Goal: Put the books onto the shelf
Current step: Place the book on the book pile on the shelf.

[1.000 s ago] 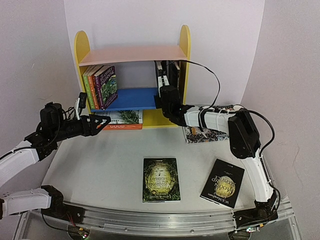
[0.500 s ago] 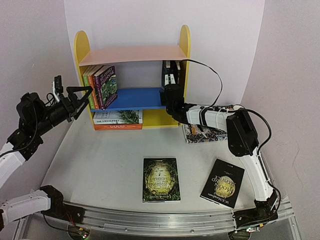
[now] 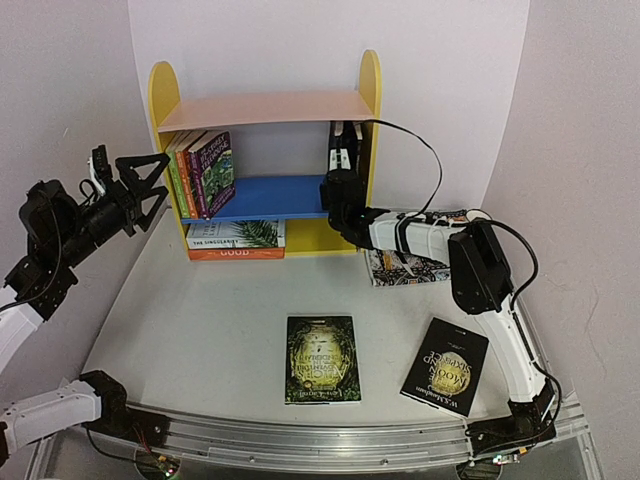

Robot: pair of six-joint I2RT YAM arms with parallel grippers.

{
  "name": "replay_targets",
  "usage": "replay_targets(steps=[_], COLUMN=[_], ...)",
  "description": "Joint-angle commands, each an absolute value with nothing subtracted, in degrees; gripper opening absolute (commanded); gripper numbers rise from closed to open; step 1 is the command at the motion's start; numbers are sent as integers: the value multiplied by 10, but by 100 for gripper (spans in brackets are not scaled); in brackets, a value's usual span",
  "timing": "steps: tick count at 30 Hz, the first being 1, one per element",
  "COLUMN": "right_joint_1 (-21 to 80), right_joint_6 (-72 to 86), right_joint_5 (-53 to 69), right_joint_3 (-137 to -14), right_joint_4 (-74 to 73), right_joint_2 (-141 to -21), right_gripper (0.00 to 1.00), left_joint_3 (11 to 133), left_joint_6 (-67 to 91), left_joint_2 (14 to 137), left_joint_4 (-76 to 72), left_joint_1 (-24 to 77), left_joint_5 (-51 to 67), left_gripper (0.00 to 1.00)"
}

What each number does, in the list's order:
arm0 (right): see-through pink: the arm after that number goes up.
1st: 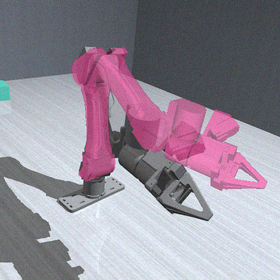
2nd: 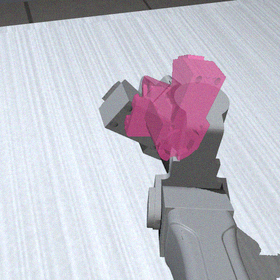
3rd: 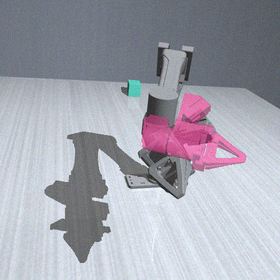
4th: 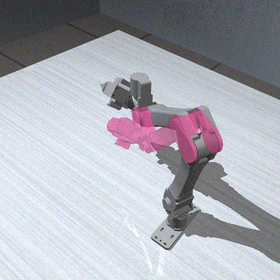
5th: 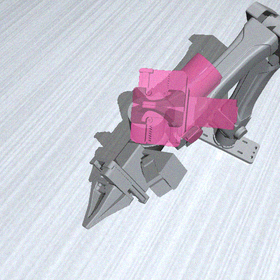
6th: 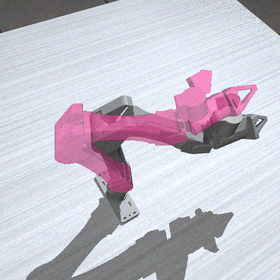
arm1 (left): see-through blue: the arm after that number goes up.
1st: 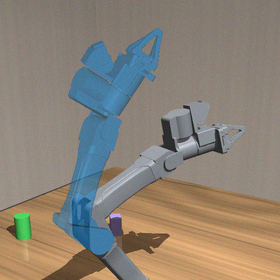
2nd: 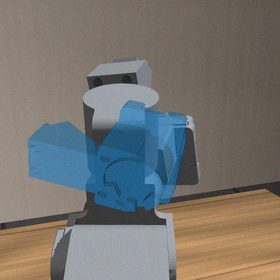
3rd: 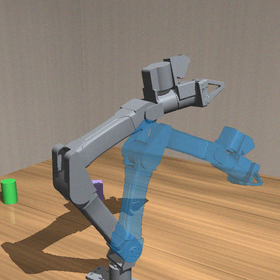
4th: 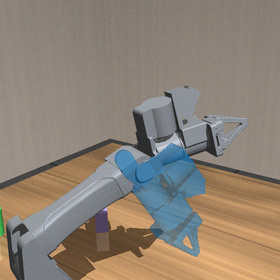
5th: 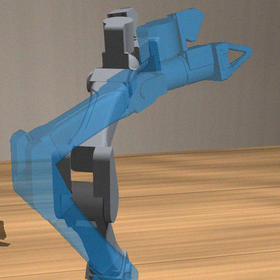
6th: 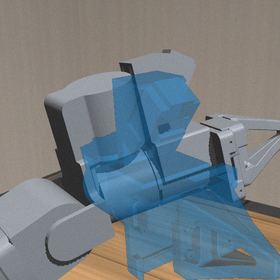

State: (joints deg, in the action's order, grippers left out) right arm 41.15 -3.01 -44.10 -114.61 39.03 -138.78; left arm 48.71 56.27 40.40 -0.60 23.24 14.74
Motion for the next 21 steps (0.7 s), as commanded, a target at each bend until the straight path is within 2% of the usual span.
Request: replay_targets(steps=[1,5,7,14,21], right_joint_1=[402,402,402,402,403], right_joint_6=[-18,-7,-8,17,28], right_joint_5=[-495,-493,-487,-476,-471], right_joint_3=[-1161,-1139,-1135,-1109,-1098], right_joint_4=[451,451,451,450,447], right_joint_2=[-1364,-1352,-1348,-1327,-1316], right_gripper=[11,18,28,30,37], left_joint_3=[511,519,527,530,527], left_joint_6=[592,593,590,588,602], left_joint_2=[415,428,436,449,448], left_joint_4=[-26,-27,-27,-27,-26], left_joint_1=[231,231,232,231,232], left_joint_5=[142,171,189,196,177], left_gripper=[99,100,100,100,100])
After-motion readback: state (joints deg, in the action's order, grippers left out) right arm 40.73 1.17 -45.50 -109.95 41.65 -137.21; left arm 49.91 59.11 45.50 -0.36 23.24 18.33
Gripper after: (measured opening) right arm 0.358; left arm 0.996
